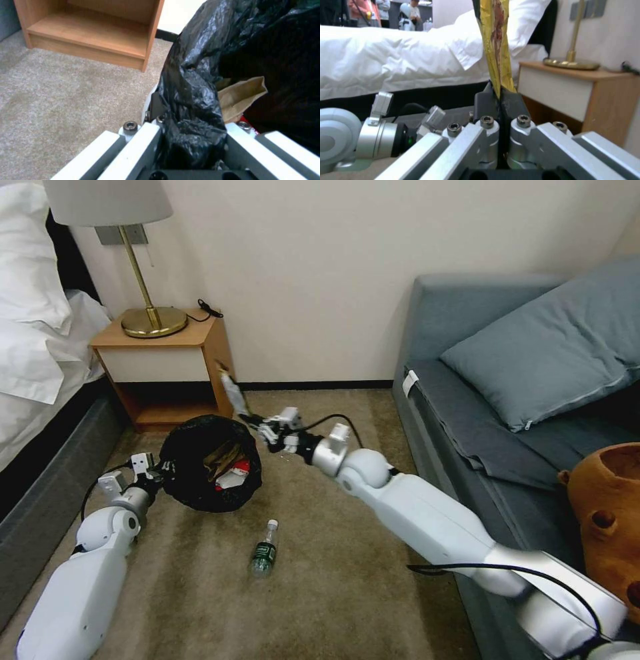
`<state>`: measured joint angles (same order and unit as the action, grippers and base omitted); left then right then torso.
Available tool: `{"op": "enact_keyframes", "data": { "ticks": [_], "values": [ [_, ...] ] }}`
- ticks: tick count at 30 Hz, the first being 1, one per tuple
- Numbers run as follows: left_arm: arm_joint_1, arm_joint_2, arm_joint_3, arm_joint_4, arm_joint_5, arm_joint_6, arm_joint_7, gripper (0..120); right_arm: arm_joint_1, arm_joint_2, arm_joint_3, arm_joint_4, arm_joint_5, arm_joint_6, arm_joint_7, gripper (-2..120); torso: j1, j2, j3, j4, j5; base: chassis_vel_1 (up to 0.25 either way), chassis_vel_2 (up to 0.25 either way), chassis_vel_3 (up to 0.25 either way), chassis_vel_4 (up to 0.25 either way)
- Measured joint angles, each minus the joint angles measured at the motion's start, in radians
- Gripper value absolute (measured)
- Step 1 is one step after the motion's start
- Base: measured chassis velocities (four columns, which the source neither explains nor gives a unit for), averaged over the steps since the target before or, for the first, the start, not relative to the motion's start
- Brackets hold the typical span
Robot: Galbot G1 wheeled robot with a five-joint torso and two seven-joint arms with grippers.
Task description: Pick up the trash bin, then pick up the garbage on the floor and place it into the trash bin.
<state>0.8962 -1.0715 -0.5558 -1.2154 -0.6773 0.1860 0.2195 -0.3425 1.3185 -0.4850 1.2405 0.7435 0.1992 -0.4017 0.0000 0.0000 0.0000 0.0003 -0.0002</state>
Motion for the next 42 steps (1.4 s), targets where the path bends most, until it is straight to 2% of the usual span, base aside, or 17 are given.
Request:
{"op": "enact_keyframes", "data": {
  "ticks": [10,14,20,24,25,27,28,31,32,34,35,37,38,40,42],
  "values": [
    [0.003,-0.002,0.001,-0.012,0.006,0.002,-0.006,1,-0.025,0.104,-0.057,-0.148,-0.005,-0.006,-0.007,0,0.000,0.000,0.000,-0.0002,0.0001,0.000,0.000,0.000,0.000],
    [0.009,-0.009,-0.001,-0.023,0.008,0.004,-0.010,1,-0.044,0.148,-0.079,-0.233,-0.056,0.016,-0.021,0,0.000,0.000,0.000,-0.0004,0.0001,0.000,0.000,0.000,0.000],
    [0.017,-0.016,-0.005,-0.029,0.015,0.004,-0.011,1,-0.054,0.169,-0.092,-0.267,-0.108,0.022,-0.003,0,0.000,0.000,0.000,-0.0003,0.0000,0.000,0.000,0.000,0.000],
    [0.024,-0.017,-0.009,-0.038,0.016,0.004,-0.011,1,-0.057,0.172,-0.093,-0.276,-0.122,0.022,0.005,13,0.000,0.000,0.000,-0.0004,0.0001,0.000,0.000,0.000,0.000],
    [0.024,-0.017,-0.009,-0.038,0.016,0.004,-0.011,1,-0.057,0.172,-0.093,-0.276,-0.122,0.022,0.005,13,0.000,0.000,0.000,-0.0004,0.0001,0.000,0.000,0.000,0.000],
    [0.030,-0.017,-0.013,-0.044,0.016,0.004,-0.012,1,-0.058,0.172,-0.093,-0.284,-0.133,0.022,0.008,23,0.000,0.000,0.000,-0.0003,0.0002,0.000,0.000,0.000,0.000],
    [0.030,-0.017,-0.013,-0.044,0.016,0.004,-0.012,1,-0.058,0.172,-0.093,-0.284,-0.133,0.022,0.008,23,0.000,0.000,0.000,-0.0003,0.0002,0.000,0.000,0.000,0.000],
    [0.039,-0.015,-0.019,-0.051,0.016,0.005,-0.012,1,-0.058,0.172,-0.089,-0.290,-0.147,0.023,0.022,38,0.000,0.000,0.000,-0.0003,0.0001,0.000,0.000,0.000,0.000],
    [0.039,-0.015,-0.019,-0.051,0.016,0.005,-0.012,1,-0.058,0.172,-0.089,-0.290,-0.147,0.023,0.022,38,0.000,0.000,0.000,-0.0003,0.0001,0.000,0.000,0.000,0.000],
    [0.042,-0.011,-0.023,-0.052,0.016,0.005,-0.012,1,-0.058,0.162,-0.083,-0.263,-0.148,0.022,0.039,50,0.000,0.000,0.000,-0.0003,0.0002,0.000,0.000,0.000,0.000],
    [0.042,-0.011,-0.023,-0.052,0.016,0.005,-0.012,1,-0.058,0.162,-0.083,-0.263,-0.148,0.022,0.039,50,0.000,0.000,0.000,-0.0003,0.0002,0.000,0.000,0.000,0.000],
    [0.042,-0.005,-0.027,-0.044,0.016,0.002,-0.009,1,-0.062,0.147,-0.078,-0.227,-0.154,0.022,0.047,61,0.000,0.000,0.000,-0.0004,0.0003,0.000,0.000,0.000,0.000],
    [0.042,-0.005,-0.027,-0.044,0.016,0.002,-0.009,1,-0.062,0.147,-0.078,-0.227,-0.154,0.022,0.047,61,0.000,0.000,0.000,-0.0004,0.0003,0.000,0.000,0.000,0.000],
    [0.041,0.008,-0.034,-0.024,0.023,-0.004,-0.001,1,-0.065,0.119,-0.071,-0.189,-0.182,0.024,0.043,73,0.000,0.000,0.000,-0.0005,0.0001,0.000,0.000,0.000,0.000],
    [0.041,0.013,-0.036,-0.018,0.024,-0.005,0.001,1,-0.066,0.110,-0.070,-0.180,-0.193,0.025,0.037,77,0.000,0.000,0.000,-0.0004,0.0002,0.000,0.000,0.000,0.000]
  ]
}}
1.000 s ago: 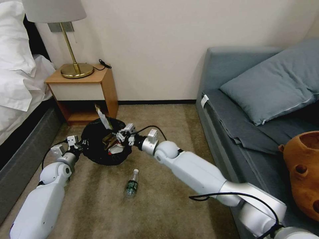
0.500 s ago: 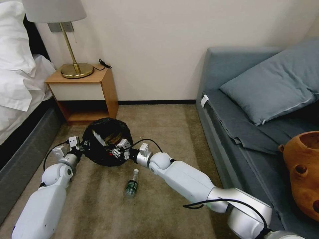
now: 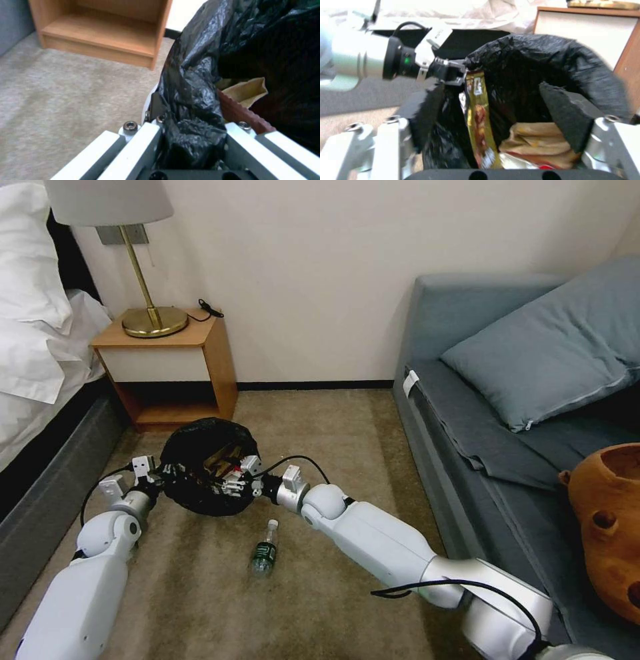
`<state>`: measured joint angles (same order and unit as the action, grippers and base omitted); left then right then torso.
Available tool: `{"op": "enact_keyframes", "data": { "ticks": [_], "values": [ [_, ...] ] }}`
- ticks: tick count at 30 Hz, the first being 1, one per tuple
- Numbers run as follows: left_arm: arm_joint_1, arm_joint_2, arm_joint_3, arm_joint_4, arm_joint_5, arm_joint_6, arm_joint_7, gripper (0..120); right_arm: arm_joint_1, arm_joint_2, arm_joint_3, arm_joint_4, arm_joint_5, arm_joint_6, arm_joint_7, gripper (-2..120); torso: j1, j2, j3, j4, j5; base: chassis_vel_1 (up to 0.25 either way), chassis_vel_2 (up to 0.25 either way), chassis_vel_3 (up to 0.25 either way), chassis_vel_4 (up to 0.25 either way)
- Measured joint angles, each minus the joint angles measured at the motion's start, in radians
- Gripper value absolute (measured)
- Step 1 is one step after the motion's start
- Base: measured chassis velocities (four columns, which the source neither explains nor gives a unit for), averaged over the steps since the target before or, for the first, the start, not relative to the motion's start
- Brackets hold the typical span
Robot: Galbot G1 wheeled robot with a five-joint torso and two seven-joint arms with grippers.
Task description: Pick up the trash bin, then pick up the garbage on the floor and place it into the trash bin.
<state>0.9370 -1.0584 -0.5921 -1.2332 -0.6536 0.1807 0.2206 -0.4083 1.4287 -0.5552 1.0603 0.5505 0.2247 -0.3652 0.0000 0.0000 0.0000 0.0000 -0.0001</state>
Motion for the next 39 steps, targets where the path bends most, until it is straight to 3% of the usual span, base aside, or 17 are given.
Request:
{"op": "enact_keyframes", "data": {
  "ticks": [3,5,16,21,26,28,29,31,34,36,39],
  "values": [
    [0.000,0.015,-0.007,0.010,0.000,-0.003,0.005,1,-0.001,-0.019,0.001,0.011,-0.027,0.002,-0.014,83,0.000,0.000,0.000,0.0000,0.0000,0.000,0.000,0.000,0.000],
    [0.014,0.048,-0.021,0.022,-0.006,-0.006,0.007,1,-0.013,-0.056,0.001,0.006,-0.105,0.009,-0.057,98,0.000,0.000,0.000,-0.0001,0.0001,0.000,0.000,0.000,0.000],
    [0.011,0.099,-0.038,0.077,0.016,-0.015,0.025,1,-0.046,-0.075,-0.018,-0.061,-0.227,-0.021,-0.226,100,0.000,0.000,0.000,-0.0001,-0.0001,0.000,0.000,0.000,0.000],
    [0.002,0.107,-0.038,0.087,0.021,-0.016,0.033,1,-0.055,-0.061,-0.035,-0.079,-0.218,-0.034,-0.228,100,0.000,0.000,0.000,-0.0001,0.0000,0.000,0.000,0.000,0.000],
    [0.002,0.111,-0.040,0.095,0.038,-0.017,0.043,1,-0.068,-0.017,-0.032,-0.168,-0.239,-0.006,-0.190,100,0.000,0.000,0.000,0.0001,0.0000,0.000,0.000,0.000,0.000],
    [0.005,0.111,-0.041,0.094,0.043,-0.017,0.045,1,-0.073,-0.002,-0.018,-0.207,-0.273,0.004,-0.151,100,0.000,0.000,0.000,0.0003,0.0001,0.000,0.000,0.000,0.000],
    [0.009,0.108,-0.041,0.091,0.050,-0.017,0.045,1,-0.079,0.010,-0.006,-0.234,-0.295,0.004,-0.081,100,0.000,0.000,0.000,0.0001,0.0000,0.000,0.000,0.000,0.000],
    [0.021,0.099,-0.042,0.077,0.058,-0.017,0.045,1,-0.092,0.018,-0.001,-0.248,-0.295,-0.057,0.074,100,0.000,0.000,0.000,-0.0001,0.0000,0.000,0.000,0.000,0.000],
    [0.025,0.097,-0.043,0.073,0.060,-0.017,0.045,1,-0.095,0.017,-0.006,-0.242,-0.290,-0.091,0.116,99,0.000,0.000,0.000,-0.0002,-0.0001,0.000,0.000,0.000,0.000],
    [0.035,0.095,-0.049,0.059,0.067,-0.015,0.040,1,-0.101,0.004,-0.029,-0.195,-0.223,-0.213,0.193,100,0.000,0.000,0.000,0.0000,0.0000,0.000,0.000,0.000,0.000],
    [0.039,0.097,-0.051,0.044,0.066,-0.010,0.036,1,-0.102,-0.004,-0.040,-0.162,-0.154,-0.277,0.201,99,0.000,0.000,0.000,0.0000,0.0000,0.000,0.000,0.000,0.000]
  ]
}}
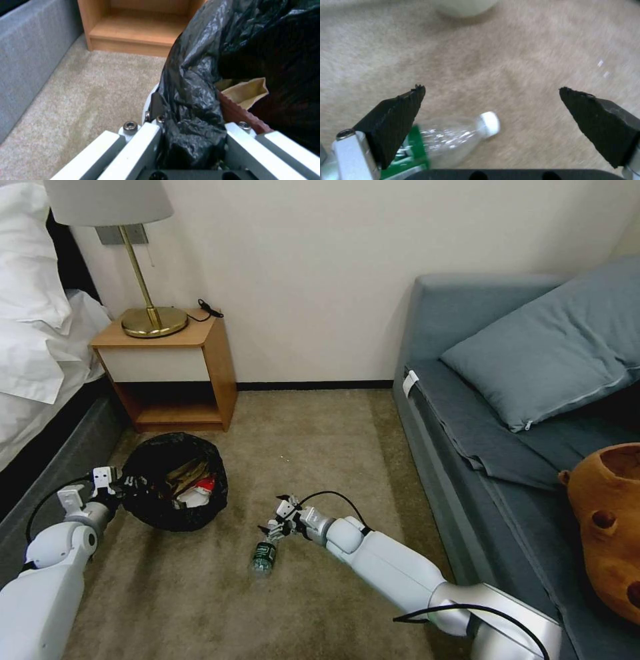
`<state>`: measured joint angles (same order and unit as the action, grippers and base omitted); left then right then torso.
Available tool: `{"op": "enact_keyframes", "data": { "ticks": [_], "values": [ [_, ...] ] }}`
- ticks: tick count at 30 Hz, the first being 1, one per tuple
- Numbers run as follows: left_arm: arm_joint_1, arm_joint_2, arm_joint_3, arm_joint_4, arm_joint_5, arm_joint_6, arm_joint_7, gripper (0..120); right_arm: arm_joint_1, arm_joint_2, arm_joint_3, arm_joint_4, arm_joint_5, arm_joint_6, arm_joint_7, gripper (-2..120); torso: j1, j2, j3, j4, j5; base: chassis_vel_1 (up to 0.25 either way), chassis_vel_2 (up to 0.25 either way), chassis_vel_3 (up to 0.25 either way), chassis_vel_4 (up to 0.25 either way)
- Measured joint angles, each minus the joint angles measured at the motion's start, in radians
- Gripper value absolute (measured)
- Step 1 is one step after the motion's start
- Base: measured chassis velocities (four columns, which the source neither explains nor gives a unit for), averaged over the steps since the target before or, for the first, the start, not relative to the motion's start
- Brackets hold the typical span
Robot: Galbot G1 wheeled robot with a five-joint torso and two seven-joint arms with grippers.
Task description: Pick up the trash bin, then pick up the garbage on the floor and place it into the trash bin.
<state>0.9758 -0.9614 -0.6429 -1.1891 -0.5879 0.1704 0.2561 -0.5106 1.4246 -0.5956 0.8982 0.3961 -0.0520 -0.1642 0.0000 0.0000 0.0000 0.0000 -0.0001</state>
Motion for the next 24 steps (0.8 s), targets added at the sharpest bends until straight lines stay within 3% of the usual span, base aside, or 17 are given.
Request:
{"op": "enact_keyframes", "data": {
  "ticks": [8,12,17,24],
  "values": [
    [-0.002,0.035,-0.001,-0.015,-0.005,0.006,-0.014,1,0.017,-0.009,-0.078,0.071,0.183,-0.132,0.008,99,0.000,0.000,0.000,0.0001,0.0000,0.000,0.000,0.000,0.000],
    [-0.009,0.051,-0.003,-0.009,-0.005,0.007,-0.014,1,0.053,0.009,-0.143,0.090,0.314,-0.235,0.059,91,0.000,0.000,0.000,0.0000,0.0000,0.000,0.000,0.000,0.000],
    [-0.012,0.051,-0.003,-0.007,-0.005,0.006,-0.011,1,0.064,0.032,-0.169,0.073,0.326,-0.253,0.096,83,0.000,0.000,0.000,0.0001,0.0000,0.000,0.000,0.000,0.000],
    [-0.013,0.052,-0.001,-0.010,-0.006,0.005,-0.009,1,0.047,0.046,-0.176,0.047,0.292,-0.279,0.154,82,0.000,0.000,0.000,-0.0003,0.0000,0.000,0.000,0.000,0.000]
  ]
}}
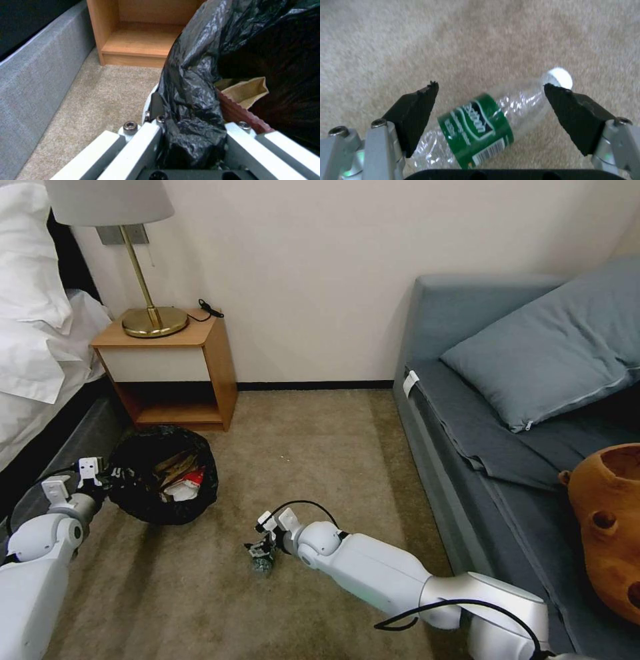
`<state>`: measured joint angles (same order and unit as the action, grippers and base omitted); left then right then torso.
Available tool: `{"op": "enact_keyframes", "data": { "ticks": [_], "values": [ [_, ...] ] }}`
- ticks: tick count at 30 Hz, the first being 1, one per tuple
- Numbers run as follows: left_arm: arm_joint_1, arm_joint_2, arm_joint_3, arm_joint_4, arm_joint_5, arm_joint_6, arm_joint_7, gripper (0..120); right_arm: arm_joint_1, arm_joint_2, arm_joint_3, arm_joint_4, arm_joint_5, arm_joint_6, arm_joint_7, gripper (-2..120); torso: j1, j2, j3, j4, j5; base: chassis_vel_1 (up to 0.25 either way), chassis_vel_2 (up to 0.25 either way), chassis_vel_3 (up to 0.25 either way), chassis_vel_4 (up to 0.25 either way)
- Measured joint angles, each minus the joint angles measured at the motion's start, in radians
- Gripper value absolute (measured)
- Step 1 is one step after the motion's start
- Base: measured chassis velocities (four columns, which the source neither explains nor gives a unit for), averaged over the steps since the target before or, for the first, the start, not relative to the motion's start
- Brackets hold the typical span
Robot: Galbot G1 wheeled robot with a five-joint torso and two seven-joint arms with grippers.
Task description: Pick up the trash bin, then pick up the garbage on the floor and place it into the trash bin.
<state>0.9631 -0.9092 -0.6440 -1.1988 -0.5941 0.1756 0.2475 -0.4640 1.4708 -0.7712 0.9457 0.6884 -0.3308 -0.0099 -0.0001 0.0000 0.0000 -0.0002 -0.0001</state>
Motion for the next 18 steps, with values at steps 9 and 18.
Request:
{"op": "enact_keyframes", "data": {
  "ticks": [9,18],
  "values": [
    [0.001,-0.016,0.005,-0.007,0.006,-0.001,0.000,1,-0.016,0.028,0.006,-0.049,-0.043,0.007,0.015,86,0.000,0.000,0.000,0.0002,0.0000,0.000,0.000,0.000,0.000],
    [0.005,-0.024,0.009,-0.027,0.008,0.000,-0.005,1,-0.029,0.042,0.025,-0.105,-0.084,0.027,0.009,88,0.000,0.000,0.000,0.0001,0.0001,0.000,0.000,0.000,0.000]
  ]
}}
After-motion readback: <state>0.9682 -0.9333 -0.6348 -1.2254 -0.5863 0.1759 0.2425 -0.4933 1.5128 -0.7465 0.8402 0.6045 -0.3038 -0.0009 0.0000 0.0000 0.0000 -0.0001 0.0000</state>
